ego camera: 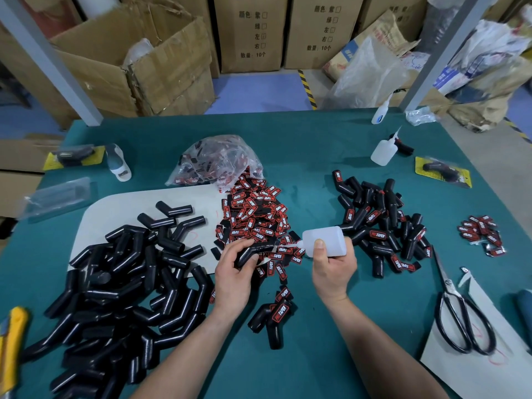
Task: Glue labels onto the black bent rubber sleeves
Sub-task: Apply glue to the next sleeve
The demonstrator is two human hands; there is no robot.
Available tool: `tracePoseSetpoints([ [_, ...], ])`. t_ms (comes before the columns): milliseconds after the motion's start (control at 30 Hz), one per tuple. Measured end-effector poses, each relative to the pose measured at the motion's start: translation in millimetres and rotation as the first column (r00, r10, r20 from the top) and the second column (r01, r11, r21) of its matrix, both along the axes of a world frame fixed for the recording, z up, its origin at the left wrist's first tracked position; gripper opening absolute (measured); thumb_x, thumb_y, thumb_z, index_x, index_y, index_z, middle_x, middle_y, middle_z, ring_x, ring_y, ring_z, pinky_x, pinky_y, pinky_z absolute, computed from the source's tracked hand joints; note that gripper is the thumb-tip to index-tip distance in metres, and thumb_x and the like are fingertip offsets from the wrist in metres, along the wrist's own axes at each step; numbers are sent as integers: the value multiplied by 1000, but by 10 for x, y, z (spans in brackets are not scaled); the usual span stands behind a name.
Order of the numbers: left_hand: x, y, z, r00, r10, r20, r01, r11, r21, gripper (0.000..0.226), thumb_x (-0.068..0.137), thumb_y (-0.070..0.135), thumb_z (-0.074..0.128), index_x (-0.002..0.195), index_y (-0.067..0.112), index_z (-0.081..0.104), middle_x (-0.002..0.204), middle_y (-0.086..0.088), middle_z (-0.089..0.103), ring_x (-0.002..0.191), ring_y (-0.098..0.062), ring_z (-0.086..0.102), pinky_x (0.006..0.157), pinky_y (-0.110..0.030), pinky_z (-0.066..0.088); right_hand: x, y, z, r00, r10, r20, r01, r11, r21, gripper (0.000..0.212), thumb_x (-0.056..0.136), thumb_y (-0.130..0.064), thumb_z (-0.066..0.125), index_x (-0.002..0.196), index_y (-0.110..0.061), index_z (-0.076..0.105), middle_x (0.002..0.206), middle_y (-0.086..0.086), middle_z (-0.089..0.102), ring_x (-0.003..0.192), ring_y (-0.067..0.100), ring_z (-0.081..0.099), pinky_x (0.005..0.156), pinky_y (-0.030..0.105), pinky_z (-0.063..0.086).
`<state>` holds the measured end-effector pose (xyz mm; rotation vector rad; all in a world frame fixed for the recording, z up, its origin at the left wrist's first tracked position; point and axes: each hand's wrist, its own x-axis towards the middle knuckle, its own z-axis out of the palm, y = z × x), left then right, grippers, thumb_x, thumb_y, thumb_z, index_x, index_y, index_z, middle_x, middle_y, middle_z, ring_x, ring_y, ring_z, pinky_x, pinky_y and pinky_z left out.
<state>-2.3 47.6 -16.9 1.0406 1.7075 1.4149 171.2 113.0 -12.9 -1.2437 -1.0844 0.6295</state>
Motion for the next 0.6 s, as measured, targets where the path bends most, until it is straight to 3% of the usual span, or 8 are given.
tracePoseSetpoints([
  [133,1,8,-13,1000,6,-4,-6,1000,10,42,92,2,72,109,40,69,117,28,64,119,5,58,100,-4,37,6,10,24,1000,-25,-5,25,1000,7,16,76,-43,64,79,-35,51,66,-18,56,60,-8,55,55,9,42],
  [433,-6,0,-34,1000,8,7,-8,1000,5,40,93,3,72,110,39,69,117,27,64,119,6,57,103,-6,37,3,11,32,1000,-20,7,20,1000,10,17,76,-44,64,80,-34,51,68,-15,56,61,-8,56,55,9,42],
  [600,1,11,-31,1000,19,6,-19,999,32,40,92,-2,72,110,33,70,117,17,67,117,3,60,105,-11,40,10,16,31,1000,-31,4,31,1000,5,17,75,-44,64,80,-34,50,67,-17,56,60,-9,55,56,7,41],
])
